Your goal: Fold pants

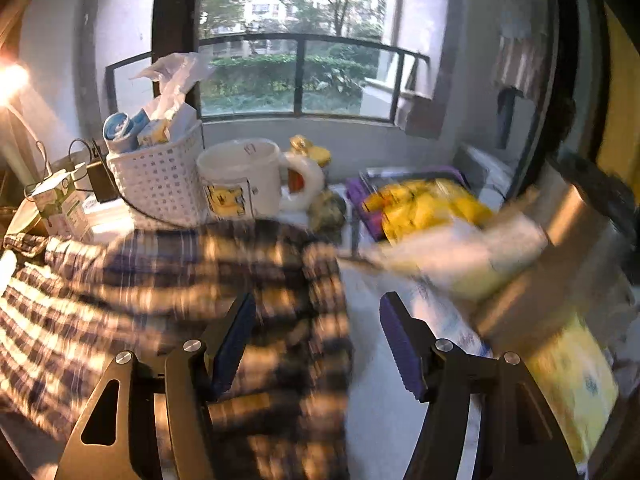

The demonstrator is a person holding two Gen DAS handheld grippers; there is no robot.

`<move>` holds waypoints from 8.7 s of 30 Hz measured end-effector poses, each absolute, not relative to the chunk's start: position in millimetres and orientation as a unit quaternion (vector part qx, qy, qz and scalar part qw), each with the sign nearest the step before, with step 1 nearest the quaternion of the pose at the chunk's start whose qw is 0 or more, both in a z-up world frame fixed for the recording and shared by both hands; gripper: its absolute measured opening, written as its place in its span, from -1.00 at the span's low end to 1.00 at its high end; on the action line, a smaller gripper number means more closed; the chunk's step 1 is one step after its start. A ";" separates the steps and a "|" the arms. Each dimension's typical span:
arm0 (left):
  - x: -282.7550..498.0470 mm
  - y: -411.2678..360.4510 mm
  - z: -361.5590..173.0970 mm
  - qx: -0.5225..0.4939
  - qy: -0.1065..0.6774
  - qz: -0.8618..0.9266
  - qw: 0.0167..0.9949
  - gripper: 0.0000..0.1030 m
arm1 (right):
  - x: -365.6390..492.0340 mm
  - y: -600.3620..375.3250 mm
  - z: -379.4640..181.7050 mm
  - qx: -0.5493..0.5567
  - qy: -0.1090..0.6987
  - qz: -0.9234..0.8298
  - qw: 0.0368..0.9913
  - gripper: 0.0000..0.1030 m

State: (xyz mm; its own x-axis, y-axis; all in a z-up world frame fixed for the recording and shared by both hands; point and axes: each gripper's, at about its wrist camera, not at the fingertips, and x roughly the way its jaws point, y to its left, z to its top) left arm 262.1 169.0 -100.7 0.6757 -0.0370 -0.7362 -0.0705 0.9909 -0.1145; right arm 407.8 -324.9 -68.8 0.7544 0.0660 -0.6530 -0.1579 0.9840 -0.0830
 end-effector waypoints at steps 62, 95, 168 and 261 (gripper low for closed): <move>136.2 -17.5 -113.8 0.065 0.455 -0.195 0.867 -0.76 | 254.2 -360.4 -79.1 0.022 0.364 0.133 0.922 -0.38; 206.2 103.6 -88.7 0.000 0.448 -0.077 0.891 -0.24 | 238.4 -384.2 -61.2 -0.011 0.358 0.078 0.930 0.52; 197.6 96.9 -89.0 -0.040 0.421 -0.132 0.897 -0.44 | 281.6 -267.1 -83.7 -0.087 0.412 0.142 0.896 -0.47; 200.9 31.2 -125.7 0.007 0.476 -0.109 0.873 -0.42 | 241.0 -328.4 -116.5 -0.077 0.420 0.111 0.897 -0.46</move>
